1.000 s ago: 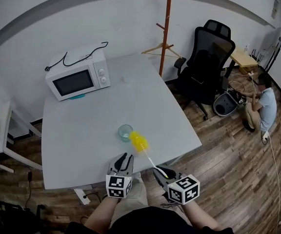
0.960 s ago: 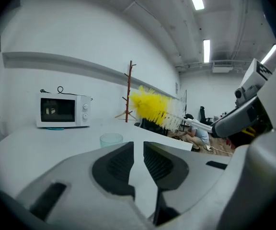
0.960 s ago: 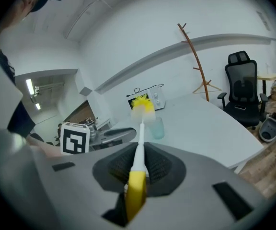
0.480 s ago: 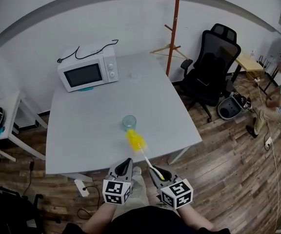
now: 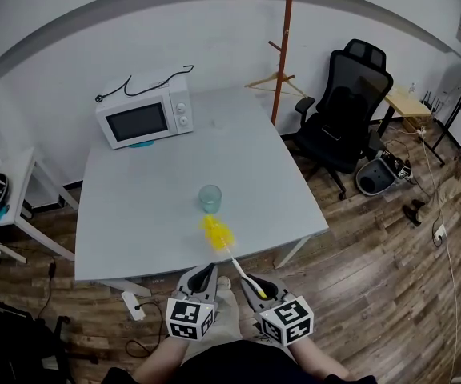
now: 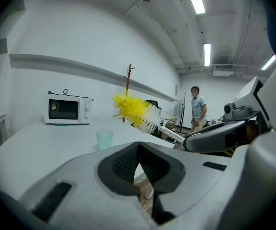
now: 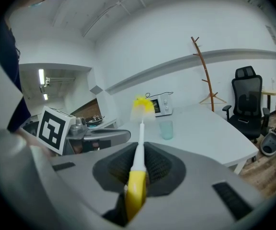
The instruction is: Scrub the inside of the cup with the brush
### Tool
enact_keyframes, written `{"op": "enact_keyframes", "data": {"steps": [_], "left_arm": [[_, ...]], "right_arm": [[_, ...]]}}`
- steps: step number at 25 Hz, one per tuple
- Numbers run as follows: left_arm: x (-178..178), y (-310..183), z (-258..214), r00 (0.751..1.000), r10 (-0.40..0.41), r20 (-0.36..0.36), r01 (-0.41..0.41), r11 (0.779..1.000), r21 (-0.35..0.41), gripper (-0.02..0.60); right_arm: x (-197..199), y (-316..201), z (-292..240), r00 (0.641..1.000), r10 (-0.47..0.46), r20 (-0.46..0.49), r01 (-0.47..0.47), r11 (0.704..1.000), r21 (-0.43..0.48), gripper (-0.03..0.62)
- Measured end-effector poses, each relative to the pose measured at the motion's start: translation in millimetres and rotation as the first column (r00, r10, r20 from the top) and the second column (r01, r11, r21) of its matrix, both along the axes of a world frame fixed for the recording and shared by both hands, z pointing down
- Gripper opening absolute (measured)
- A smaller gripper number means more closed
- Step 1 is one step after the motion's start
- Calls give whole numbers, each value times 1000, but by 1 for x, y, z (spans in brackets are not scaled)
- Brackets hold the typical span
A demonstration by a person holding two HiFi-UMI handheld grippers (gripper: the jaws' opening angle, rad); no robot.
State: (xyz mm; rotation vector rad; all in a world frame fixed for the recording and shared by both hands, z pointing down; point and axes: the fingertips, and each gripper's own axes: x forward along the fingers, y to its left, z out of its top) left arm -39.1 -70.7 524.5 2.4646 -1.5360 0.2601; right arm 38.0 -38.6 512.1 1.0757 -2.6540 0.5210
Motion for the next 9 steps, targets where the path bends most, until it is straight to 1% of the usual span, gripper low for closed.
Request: {"op": "enact_keyframes", "data": {"steps": [4, 9], "left_arm": [[4, 6, -5, 1000, 3, 0, -3, 1000, 10, 17], [0, 12, -6, 1000, 3, -3, -3, 1000, 7, 17]], "right_arm": [[-3, 7, -2, 1000, -17, -6, 17, 1000, 3, 51], [-5, 9, -2, 1000, -18, -8, 18, 1000, -2, 51]]}}
